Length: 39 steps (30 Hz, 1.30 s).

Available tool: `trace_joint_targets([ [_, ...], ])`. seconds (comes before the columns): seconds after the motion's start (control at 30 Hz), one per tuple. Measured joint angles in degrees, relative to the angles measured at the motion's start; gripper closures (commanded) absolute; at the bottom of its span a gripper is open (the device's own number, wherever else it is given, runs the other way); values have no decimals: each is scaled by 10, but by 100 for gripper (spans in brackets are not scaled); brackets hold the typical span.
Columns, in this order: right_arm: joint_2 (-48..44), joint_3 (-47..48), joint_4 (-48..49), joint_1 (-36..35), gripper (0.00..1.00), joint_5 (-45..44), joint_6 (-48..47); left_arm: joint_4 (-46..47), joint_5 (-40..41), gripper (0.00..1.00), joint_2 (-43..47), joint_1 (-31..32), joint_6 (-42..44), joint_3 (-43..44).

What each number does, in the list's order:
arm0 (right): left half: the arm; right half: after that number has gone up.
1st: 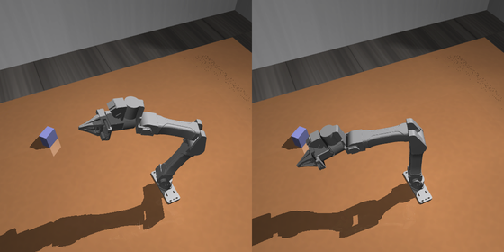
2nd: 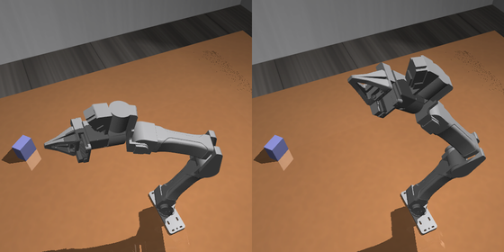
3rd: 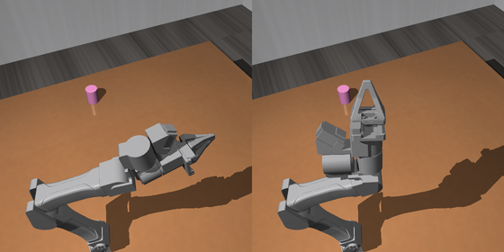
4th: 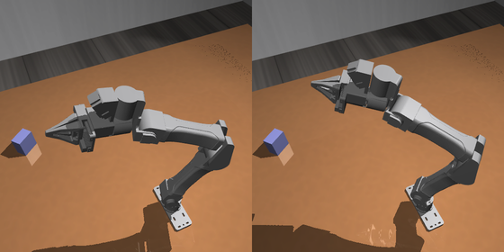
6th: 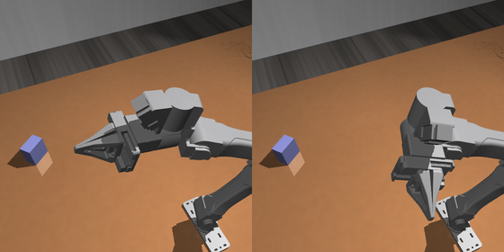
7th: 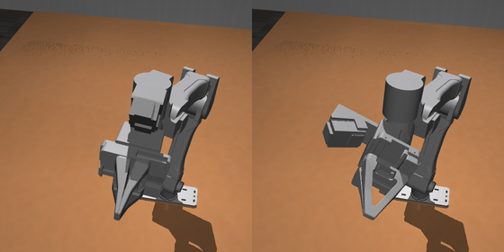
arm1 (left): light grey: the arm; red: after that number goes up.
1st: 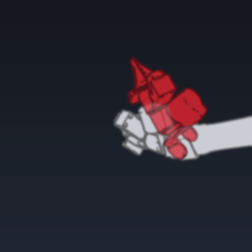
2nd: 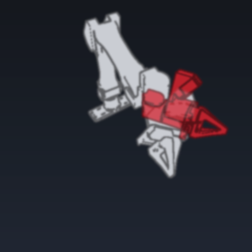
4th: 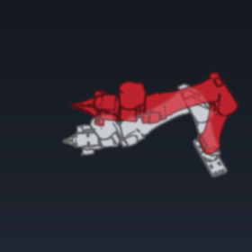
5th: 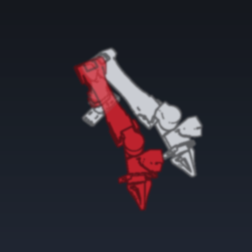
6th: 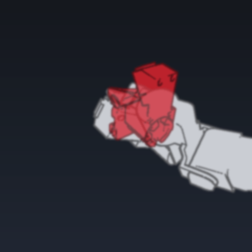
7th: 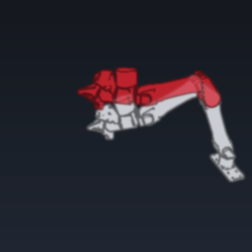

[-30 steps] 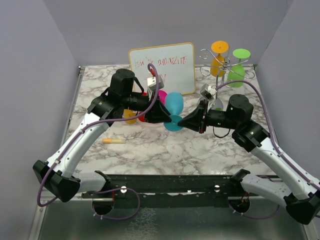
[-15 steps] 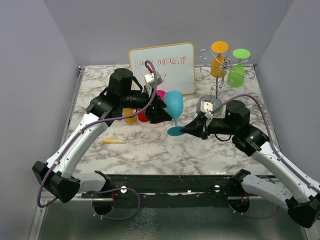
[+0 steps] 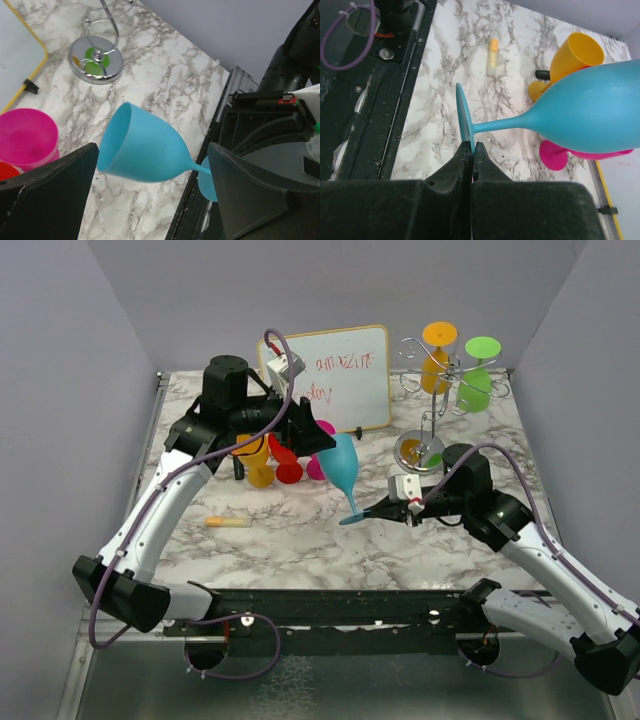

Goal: Take the wine glass off the wine glass rack
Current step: Place the wine glass at the center of the board.

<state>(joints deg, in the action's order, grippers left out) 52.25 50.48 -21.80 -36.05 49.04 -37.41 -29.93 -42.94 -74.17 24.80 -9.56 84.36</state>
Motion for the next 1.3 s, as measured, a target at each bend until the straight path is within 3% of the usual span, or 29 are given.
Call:
trace_joint_targets([
  [0.27,-36,-19,-15,0,100,60,-63,2,-134,13,-55,-8,-16,18],
  [0.4,-54,-27,-15,0,99,68,-72,3,-188,22,-55,-12,-16,18],
  [0.57,-65,-41,-14,0,99,74,-72,3,-241,44,-55,-12,-17,18],
  [0.7,-71,-46,-10,0,99,83,-72,3,-285,44,-56,-15,-14,17],
  [1.0,-78,-47,8,-2,99,92,-71,6,-323,41,-57,-18,-7,5],
  [1.13,-81,-47,12,-2,99,92,-71,5,-323,46,-61,-18,-7,0],
  [1.3,-90,-47,18,-2,99,91,-67,4,-323,61,-64,-18,-7,-7],
])
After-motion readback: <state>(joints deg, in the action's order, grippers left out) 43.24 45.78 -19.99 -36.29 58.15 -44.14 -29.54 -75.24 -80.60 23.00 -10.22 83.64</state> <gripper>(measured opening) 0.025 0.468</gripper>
